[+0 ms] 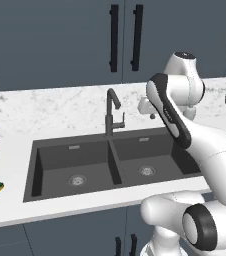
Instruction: Pick the pan and sponge and place them into the sink. Then turn on the water.
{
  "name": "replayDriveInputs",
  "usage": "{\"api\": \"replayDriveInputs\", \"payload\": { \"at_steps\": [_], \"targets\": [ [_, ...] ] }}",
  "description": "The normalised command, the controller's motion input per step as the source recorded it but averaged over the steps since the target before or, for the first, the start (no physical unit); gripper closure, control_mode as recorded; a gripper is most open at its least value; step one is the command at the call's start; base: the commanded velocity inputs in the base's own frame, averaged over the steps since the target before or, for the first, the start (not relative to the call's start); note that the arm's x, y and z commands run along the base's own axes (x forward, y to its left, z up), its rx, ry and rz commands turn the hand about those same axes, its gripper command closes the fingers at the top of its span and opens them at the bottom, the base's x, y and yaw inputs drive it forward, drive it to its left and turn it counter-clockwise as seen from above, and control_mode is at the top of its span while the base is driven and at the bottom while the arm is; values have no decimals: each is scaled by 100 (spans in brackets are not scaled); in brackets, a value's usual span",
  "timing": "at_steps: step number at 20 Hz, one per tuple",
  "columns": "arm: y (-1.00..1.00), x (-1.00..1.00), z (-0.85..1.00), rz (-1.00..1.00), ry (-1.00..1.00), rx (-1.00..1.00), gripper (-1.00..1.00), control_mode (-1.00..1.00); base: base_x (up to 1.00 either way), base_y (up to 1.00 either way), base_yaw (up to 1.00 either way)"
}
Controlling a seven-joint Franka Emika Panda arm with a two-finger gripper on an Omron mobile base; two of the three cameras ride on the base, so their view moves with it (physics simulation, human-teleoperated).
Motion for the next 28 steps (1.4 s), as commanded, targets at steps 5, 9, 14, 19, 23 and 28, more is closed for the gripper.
{"api": "replayDriveInputs", "payload": {
  "at_steps": [5,9,14,19,23,28],
  "targets": [
    [-27,-9,-3,0,0,0,-100,-100,0,0,0],
    [-47,-29,-7,0,0,0,-100,-100,0,0,0],
    [-51,-36,-7,0,0,0,-100,-100,0,0,0],
    [-50,-37,-20,0,0,-2,-100,-100,0,0,0],
    [-54,-33,-25,0,0,-2,-100,-100,0,0,0],
    [-58,-23,-26,0,0,-4,-100,-100,0,0,0]
  ]
}}
